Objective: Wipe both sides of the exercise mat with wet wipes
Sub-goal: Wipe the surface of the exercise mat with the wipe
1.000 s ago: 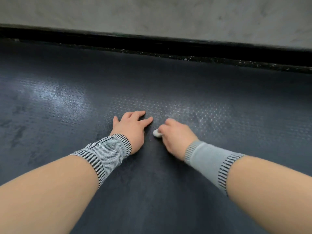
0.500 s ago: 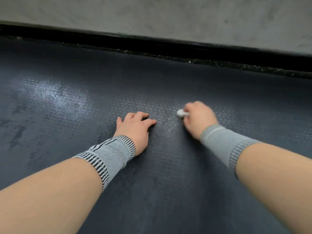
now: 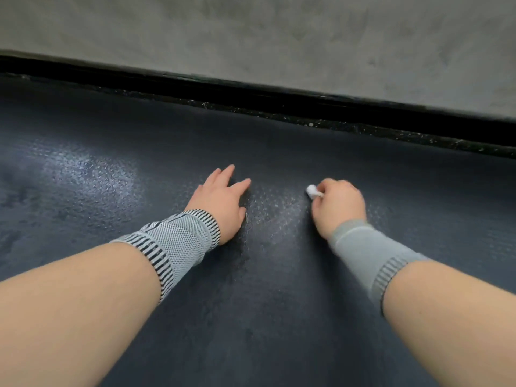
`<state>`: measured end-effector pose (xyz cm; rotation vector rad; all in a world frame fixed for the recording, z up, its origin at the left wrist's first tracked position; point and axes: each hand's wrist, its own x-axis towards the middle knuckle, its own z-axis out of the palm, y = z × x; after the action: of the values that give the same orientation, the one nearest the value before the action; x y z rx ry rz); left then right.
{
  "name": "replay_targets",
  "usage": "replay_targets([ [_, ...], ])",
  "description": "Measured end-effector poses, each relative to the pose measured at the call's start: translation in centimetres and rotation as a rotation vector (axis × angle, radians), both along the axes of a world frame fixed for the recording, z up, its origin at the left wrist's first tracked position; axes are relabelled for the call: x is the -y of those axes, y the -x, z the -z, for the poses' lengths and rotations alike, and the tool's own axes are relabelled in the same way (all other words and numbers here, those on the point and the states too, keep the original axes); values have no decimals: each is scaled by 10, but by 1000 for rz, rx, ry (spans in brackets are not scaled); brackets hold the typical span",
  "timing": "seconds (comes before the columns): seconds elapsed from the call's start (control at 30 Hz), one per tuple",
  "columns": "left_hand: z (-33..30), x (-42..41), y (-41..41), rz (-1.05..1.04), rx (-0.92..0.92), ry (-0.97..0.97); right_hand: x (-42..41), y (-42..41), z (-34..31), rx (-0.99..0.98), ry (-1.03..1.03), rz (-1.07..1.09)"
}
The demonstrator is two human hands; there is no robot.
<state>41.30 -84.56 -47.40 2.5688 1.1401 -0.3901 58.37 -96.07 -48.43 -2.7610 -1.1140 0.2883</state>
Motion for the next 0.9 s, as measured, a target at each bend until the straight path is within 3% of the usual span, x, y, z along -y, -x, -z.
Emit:
replay_targets([
  [0.1, -5, -16, -16, 14, -88, 18, -4, 58, 0, -110, -8, -404],
  [0.17, -4, -23, -23, 24, -158, 54, -3, 59, 1, -126, -36, -528],
  [0.33, -6, -24, -32, 93, -304, 55, -13, -26, 3, -12, -40, -2],
  [0.37, -6, -24, -34, 102, -318, 48, -16, -17, 3, -14, -58, -15],
  [0.47, -8, -27, -36, 128, -361, 58, -14, 39, 4, -125, -52, -401],
  [0.53, -8, -26, -36, 130, -376, 74, -13, 43, 5, -153, -62, -532],
  [0.73, -2, -26, -36, 92, -340, 91, -33, -36, 7, -25, -90, -37],
  [0.9, 0, -27, -36, 78, -333, 108, -33, 32, 5, -139, -82, -556],
])
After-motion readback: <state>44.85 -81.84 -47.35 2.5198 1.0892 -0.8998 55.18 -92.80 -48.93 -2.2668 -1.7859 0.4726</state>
